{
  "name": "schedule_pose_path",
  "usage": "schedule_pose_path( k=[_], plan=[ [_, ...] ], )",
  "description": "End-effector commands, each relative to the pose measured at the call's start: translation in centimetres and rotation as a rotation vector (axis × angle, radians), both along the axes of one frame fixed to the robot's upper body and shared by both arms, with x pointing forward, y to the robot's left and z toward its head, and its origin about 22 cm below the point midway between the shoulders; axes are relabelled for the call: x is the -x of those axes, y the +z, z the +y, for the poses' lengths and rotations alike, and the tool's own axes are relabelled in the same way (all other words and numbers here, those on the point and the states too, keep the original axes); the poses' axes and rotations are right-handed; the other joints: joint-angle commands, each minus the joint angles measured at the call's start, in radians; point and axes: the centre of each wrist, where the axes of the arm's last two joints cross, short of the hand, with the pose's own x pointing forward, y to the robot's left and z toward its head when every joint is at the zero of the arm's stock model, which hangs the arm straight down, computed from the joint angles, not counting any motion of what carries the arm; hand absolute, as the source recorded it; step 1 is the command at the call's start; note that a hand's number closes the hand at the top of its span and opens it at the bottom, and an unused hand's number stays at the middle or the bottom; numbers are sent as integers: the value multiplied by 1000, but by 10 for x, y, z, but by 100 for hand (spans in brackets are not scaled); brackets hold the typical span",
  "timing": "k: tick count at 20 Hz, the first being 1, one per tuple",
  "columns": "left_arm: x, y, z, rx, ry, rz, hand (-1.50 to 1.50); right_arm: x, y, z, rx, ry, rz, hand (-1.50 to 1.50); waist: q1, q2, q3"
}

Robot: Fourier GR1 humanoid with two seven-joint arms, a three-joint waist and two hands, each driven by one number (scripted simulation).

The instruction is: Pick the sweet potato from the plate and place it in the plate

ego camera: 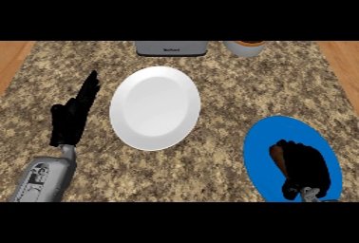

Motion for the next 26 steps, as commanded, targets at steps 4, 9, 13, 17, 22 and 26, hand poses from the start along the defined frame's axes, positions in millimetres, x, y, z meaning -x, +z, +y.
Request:
schedule_pose_path(
  k=[4,9,13,17,22,26],
  plan=[
    [-11,12,21,0,-3,-18,0,16,-15,-13,34,57,-75,150,-3,0,0],
    [6,1,-2,-22,3,-16,0,-8,6,-5,38,71,-112,150,2,0,0],
    [13,-6,4,14,-5,-1,0,24,-4,31,-136,-83,-174,150,-5,-3,0],
    [3,2,-5,-12,-7,-2,0,23,-4,63,-280,-215,-246,150,-6,-2,1],
    [-6,0,6,2,12,2,0,27,30,75,-302,-94,-589,150,-14,-1,0],
    [-2,8,0,-13,-4,-11,0,31,56,97,-346,1,-773,150,-4,-3,0]
  ],
)
